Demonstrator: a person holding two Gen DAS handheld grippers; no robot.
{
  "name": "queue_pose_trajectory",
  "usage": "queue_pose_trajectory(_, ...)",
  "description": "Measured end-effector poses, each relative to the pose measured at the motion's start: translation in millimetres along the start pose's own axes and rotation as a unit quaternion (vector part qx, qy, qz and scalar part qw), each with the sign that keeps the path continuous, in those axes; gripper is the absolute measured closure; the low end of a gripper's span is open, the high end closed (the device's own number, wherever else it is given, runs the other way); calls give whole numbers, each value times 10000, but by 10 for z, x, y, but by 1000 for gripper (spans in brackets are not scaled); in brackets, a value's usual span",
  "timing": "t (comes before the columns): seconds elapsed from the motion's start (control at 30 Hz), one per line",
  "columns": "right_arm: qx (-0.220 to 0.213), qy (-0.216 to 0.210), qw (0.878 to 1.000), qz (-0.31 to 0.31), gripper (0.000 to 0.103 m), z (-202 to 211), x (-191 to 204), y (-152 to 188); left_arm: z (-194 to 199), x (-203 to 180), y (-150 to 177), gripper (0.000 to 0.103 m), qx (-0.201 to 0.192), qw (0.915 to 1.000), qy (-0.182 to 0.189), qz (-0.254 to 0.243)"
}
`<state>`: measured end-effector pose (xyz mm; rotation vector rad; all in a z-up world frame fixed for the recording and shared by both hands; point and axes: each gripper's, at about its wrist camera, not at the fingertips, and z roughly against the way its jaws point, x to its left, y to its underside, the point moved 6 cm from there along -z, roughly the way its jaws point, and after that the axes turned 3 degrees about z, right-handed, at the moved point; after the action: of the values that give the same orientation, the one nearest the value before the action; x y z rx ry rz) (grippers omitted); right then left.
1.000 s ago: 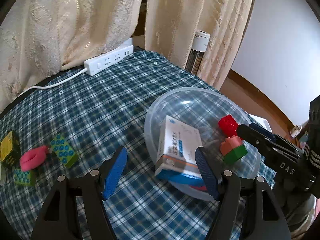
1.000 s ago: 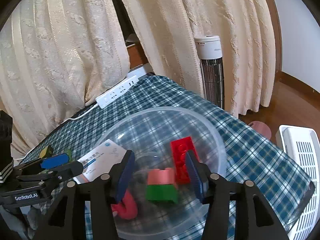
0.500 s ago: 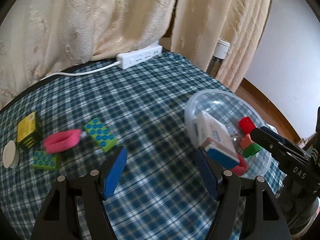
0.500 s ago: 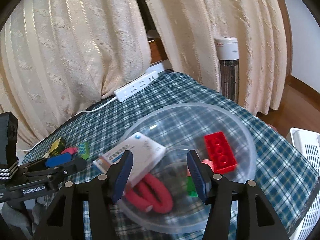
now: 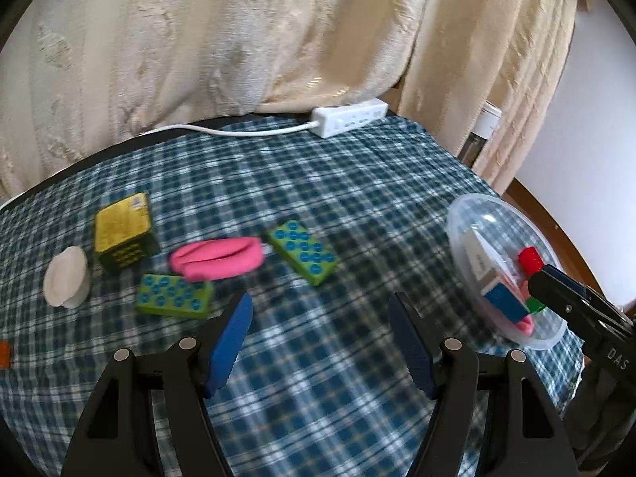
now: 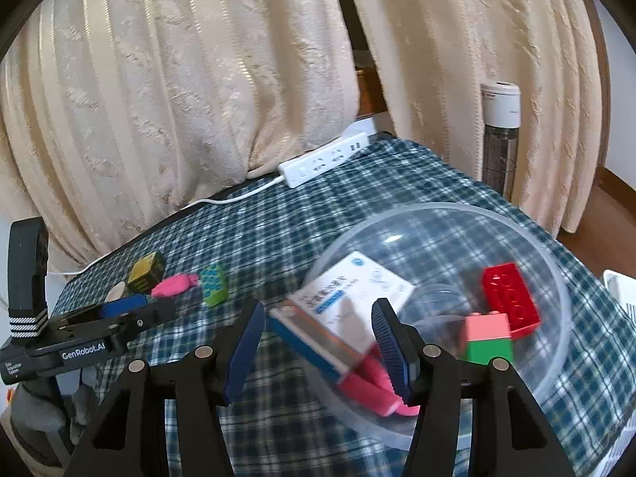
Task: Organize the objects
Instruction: 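Open the right gripper to drop the red brick while the left releases the box into the bowl, then withdraw both grippers from the bowl, moving the left toward the white round cup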
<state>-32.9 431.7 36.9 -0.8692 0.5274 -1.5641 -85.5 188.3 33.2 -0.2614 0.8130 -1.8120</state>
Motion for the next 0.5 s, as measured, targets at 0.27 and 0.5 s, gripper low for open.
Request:
queue_pose_trajectory(0.27, 145, -160, 9994, 265, 43, -124, 343, 32, 83, 459, 21, 31, -42, 9993, -276, 260)
queue_pose_trajectory(0.5, 315, -313, 9982, 414, 43, -280, 586, 75, 110, 868, 71, 31, -31, 9972, -558, 487)
